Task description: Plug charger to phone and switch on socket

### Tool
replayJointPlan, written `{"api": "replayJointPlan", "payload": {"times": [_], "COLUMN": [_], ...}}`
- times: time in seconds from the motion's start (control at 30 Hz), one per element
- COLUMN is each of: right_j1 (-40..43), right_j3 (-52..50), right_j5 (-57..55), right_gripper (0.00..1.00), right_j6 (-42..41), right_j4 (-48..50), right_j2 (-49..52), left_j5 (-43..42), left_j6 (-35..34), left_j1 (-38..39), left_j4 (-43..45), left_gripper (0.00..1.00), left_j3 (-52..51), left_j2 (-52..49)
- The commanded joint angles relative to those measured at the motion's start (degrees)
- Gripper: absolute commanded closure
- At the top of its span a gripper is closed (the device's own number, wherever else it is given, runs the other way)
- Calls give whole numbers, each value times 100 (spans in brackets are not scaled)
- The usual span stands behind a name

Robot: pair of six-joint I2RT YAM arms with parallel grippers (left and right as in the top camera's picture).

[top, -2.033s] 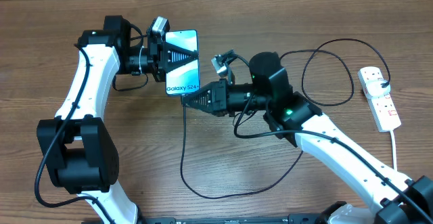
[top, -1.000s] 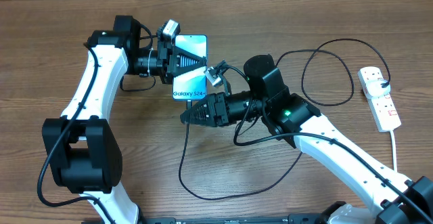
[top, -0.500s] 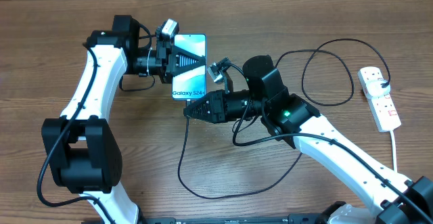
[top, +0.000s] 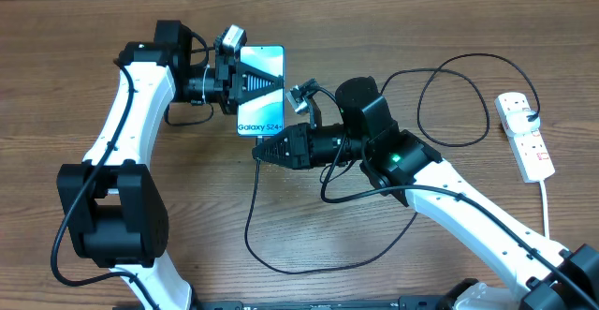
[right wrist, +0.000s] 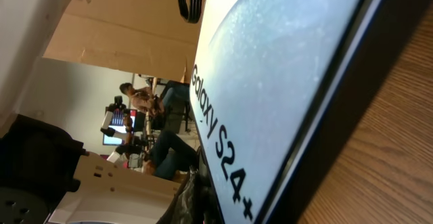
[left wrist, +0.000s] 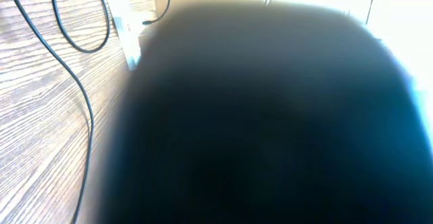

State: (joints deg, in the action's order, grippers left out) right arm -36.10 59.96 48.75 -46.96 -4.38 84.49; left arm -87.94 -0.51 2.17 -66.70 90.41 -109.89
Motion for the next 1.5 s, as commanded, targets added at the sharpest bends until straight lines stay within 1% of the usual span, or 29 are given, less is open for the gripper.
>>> {"api": "replayJointPlan", "payload": {"times": [0.0, 0.07, 0.1, 0.13, 0.17, 0.2, 0.27, 0.37, 0.47, 0.53, 0.6, 0.63, 0.67, 0.9, 1.0, 1.07, 1.13, 1.23, 1.27, 1.37, 1.4, 1.47], "right_j1": [306, 402, 448, 474, 503, 518, 577, 678, 752, 780, 785, 785, 782, 785, 785, 785, 785, 785, 785, 785, 785, 785], "right_j3": [114, 114, 114, 114, 114, 114, 114, 114, 114, 114, 114, 114, 114, 114, 114, 114, 114, 114, 114, 114, 114, 114], "right_j5": [-623, -529, -435, -376, -289, -212, -35, 0, 0, 0, 0, 2, 2, -24, -24, -24, -22, -22, -22, -22, -22, -24], "right_gripper": [96, 96, 79, 57, 28, 18, 16, 16, 21, 31, 45, 48, 50, 50, 53, 63, 70, 72, 74, 96, 96, 96], "right_j6": [-15, -13, -11, -9, 17, 70, 229, 251, 251, 251, 249, 249, 249, 251, 251, 251, 251, 251, 251, 249, 249, 249], "right_j4": [297, 291, 271, 256, 229, 223, 184, 122, 127, 127, 127, 127, 127, 133, 129, 127, 125, 109, 107, 105, 107, 85], "right_j2": [-46, -46, -46, -46, -46, -46, -46, -46, -46, -46, -46, -46, -46, -46, -46, -46, -46, -46, -46, -46, -46, -46], "left_j5": [-24, -17, -17, -15, -15, -11, 33, 208, 267, 286, 315, 343, 389, 319, 321, 319, 319, 402, 463, 675, 717, 824], "left_j6": [11, 11, 11, 11, 11, 11, 11, 11, 11, 11, 13, 11, 11, 7, 7, 7, 7, 11, 11, 9, 9, 9], "left_j1": [326, 326, 326, 326, 326, 326, 326, 330, 369, 415, 461, 470, 479, 619, 675, 697, 719, 726, 726, 726, 726, 723], "left_j4": [-98, -98, -98, -96, -96, -96, -96, -107, -210, -227, -223, -223, -225, -243, -245, -245, -245, -223, -221, -205, -208, -203], "left_gripper": [96, 96, 96, 96, 96, 96, 96, 96, 96, 96, 96, 96, 96, 96, 96, 96, 96, 96, 96, 95, 93, 85], "left_j3": [11, 11, 11, 11, 11, 11, 11, 11, 11, 11, 11, 11, 11, 11, 11, 11, 11, 11, 11, 11, 11, 11], "left_j2": [190, 190, 190, 190, 190, 190, 190, 190, 190, 190, 190, 190, 190, 190, 190, 190, 190, 190, 190, 190, 190, 190]}}
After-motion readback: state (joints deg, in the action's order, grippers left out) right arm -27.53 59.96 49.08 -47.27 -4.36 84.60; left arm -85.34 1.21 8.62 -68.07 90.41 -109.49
